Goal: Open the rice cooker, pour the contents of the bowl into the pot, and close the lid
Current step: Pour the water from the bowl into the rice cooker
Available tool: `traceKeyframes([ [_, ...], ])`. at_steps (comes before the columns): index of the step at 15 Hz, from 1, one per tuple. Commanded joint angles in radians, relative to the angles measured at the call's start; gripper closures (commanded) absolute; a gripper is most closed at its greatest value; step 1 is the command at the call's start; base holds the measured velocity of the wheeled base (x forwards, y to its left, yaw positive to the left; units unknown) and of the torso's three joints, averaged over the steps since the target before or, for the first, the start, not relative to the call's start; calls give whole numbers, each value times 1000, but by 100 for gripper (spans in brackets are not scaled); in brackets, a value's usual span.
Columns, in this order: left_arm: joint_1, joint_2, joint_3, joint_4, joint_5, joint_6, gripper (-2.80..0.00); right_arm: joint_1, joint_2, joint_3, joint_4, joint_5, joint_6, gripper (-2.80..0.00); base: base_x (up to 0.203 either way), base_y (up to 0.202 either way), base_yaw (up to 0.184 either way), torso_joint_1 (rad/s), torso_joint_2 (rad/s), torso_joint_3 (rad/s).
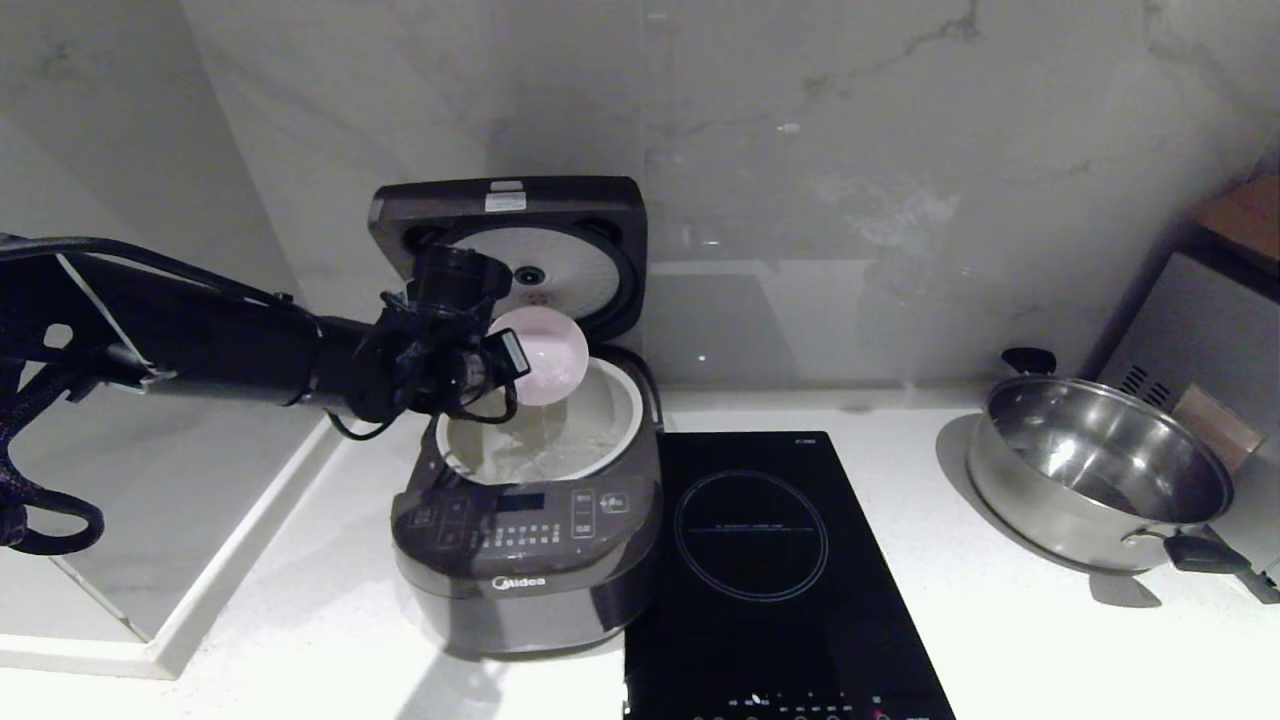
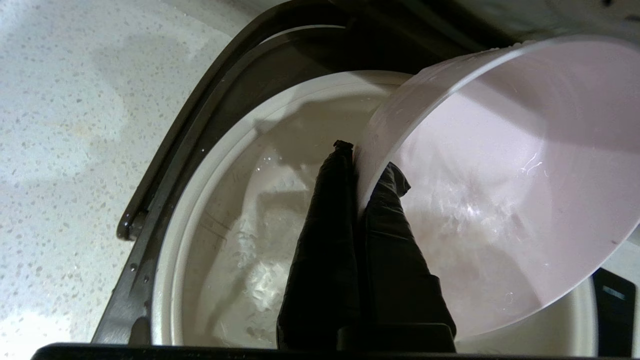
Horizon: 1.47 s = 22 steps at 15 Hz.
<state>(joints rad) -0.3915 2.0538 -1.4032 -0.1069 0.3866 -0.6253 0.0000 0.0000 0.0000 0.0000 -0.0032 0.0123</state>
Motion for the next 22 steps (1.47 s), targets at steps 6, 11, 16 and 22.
traceKeyframes([
  [6, -20, 64, 102, -297, 144, 33, 0, 0, 0, 0, 0, 0, 0, 0, 0, 0, 0, 0, 0, 0],
  [11, -60, 68, 371, -721, 253, 147, 0, 0, 0, 0, 0, 0, 0, 0, 0, 0, 0, 0, 0, 0],
  [16, -92, 130, 590, -1406, 316, 526, 0, 0, 0, 0, 0, 0, 0, 0, 0, 0, 0, 0, 0, 0],
  [22, -126, 155, 499, -1423, 404, 564, 0, 0, 0, 0, 0, 0, 0, 0, 0, 0, 0, 0, 0, 0],
])
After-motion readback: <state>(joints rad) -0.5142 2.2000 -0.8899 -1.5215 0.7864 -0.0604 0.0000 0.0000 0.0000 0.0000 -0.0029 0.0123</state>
